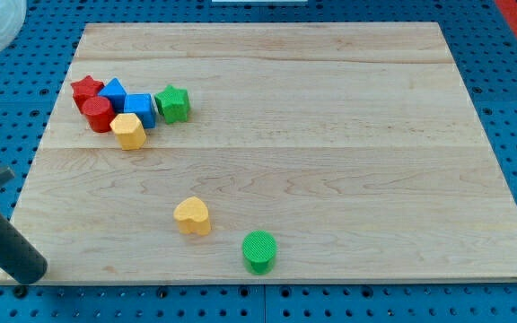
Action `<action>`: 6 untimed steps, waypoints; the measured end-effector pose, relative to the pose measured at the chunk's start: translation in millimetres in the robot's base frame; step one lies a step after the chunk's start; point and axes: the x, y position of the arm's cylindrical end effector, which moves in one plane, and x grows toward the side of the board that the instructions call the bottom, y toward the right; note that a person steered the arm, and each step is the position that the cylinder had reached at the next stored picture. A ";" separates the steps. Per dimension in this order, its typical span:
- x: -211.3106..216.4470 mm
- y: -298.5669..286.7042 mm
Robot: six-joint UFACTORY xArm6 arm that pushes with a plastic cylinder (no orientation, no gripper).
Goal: Push the yellow hexagon into the blue cube
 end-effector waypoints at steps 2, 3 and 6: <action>1.1 59.1; -10.8 169.8; -81.8 345.7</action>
